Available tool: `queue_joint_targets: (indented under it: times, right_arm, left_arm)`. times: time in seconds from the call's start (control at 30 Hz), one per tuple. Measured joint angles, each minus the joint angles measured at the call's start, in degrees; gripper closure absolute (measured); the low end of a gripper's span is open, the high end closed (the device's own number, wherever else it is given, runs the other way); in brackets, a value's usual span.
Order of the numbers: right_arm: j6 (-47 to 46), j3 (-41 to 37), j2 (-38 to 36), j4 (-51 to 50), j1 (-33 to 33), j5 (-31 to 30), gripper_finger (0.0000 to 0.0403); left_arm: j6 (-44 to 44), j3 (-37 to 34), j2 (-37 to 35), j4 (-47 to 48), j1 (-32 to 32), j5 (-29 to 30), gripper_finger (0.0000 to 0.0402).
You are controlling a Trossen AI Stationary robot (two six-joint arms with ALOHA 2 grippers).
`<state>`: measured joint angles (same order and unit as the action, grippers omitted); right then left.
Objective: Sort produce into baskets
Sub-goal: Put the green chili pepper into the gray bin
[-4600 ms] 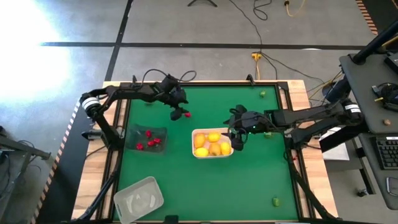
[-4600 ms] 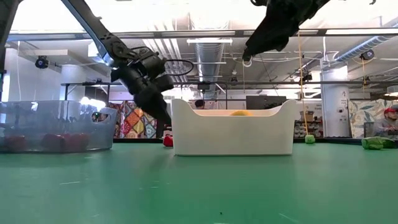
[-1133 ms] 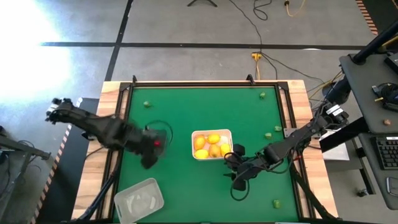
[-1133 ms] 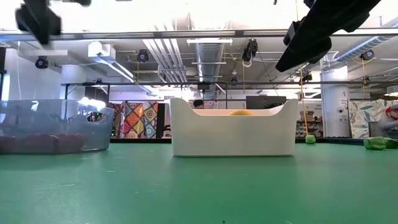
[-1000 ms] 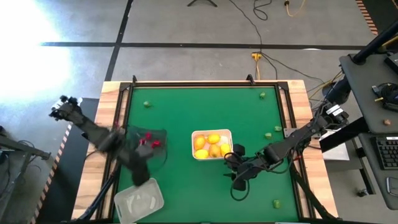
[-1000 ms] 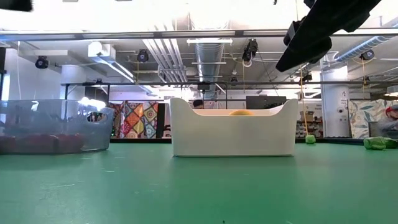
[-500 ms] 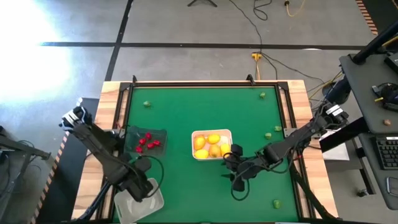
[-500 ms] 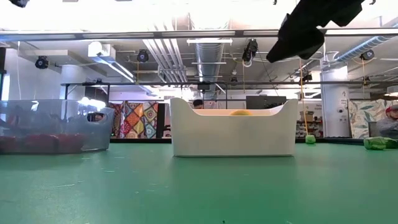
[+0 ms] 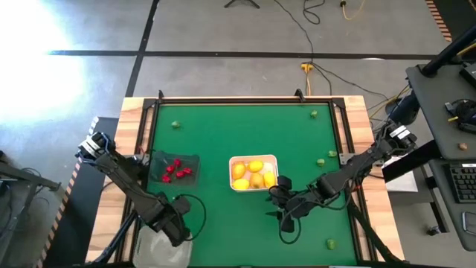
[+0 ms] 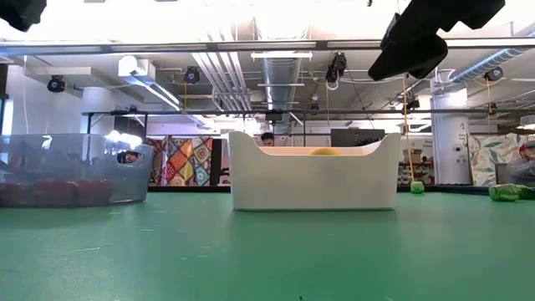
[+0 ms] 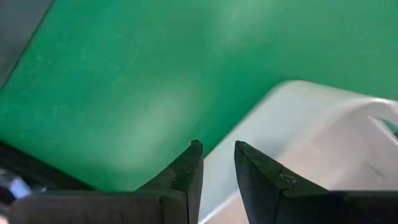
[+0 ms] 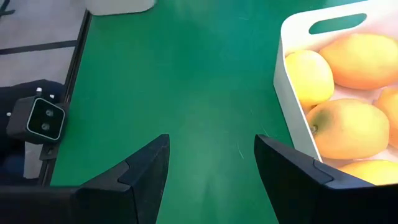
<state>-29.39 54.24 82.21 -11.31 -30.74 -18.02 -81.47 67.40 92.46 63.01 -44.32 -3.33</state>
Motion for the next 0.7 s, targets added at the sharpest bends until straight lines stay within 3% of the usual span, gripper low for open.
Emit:
queue_joint_targets:
  times: [0.1,0.4,0.53,0.7]
  right_arm:
    - [0.4,0.0,0.0,0.0,0.0,0.0,0.0177]
    - [2.2,0.0,0.0,0.0,0.0,-0.1,0.0177]
    - [3.2,0.0,0.0,0.0,0.0,-0.1,0.0177]
    - [3.9,0.0,0.0,0.1,0.0,-0.2,0.0177]
  left_arm:
    - [0.1,0.0,-1.6,0.5,0.1,0.6,0.0326]
    - [1.8,0.0,-9.7,9.2,5.0,12.4,0.0326]
    - [6.2,-0.3,-14.3,14.2,12.2,17.8,0.0326]
    - [19.9,-0.5,-19.9,13.8,26.8,23.7,0.0326]
